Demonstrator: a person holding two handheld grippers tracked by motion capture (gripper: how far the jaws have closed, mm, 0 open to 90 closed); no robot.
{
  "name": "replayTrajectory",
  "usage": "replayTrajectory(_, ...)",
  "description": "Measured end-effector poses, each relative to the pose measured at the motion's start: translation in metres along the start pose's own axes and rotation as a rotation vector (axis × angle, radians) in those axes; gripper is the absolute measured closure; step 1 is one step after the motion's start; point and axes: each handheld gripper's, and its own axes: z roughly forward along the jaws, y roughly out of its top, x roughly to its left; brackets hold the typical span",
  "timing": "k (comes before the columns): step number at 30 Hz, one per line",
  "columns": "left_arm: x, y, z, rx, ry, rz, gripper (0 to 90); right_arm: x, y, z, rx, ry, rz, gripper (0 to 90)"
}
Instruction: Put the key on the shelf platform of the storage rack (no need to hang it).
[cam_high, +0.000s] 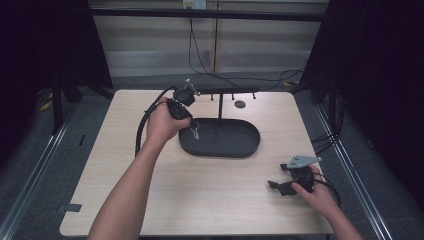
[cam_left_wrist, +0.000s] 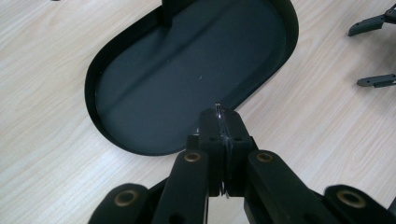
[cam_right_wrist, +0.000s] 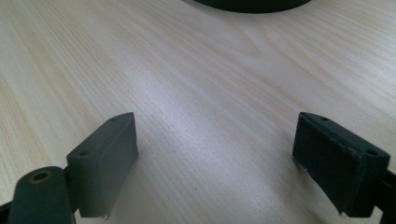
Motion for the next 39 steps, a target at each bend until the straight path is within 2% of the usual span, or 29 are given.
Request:
replayTrajectory(7,-0.001,0.003,0.007,-0.017,0.002,-0.004,88.8,0.000,0.000,0.000,0.000,0.000,0.000,13.5)
replayTrajectory(12,-0.003,0.004,0.013,-0.010,0.015,0.000,88.8,0.000,0.000,0.000,-0.001,0.000,0.000,13.5)
replayTrajectory(21,-0.004,0.006,0.026,-0.007,0.009,-0.001,88.7,0.000,0.000,0.000,-0.001,0.000,0.000,13.5)
replayTrajectory(33,-0.004,0.008,0.050,0.021,0.014,-0.007,88.6,0.000,0.000,0.000,0.000,0.002,-0.004,13.5)
replayTrajectory(39,-0.005,0.011,0.060,0.061,0.033,0.026,88.6,0.000,0.000,0.000,0.000,0.004,-0.005,13.5)
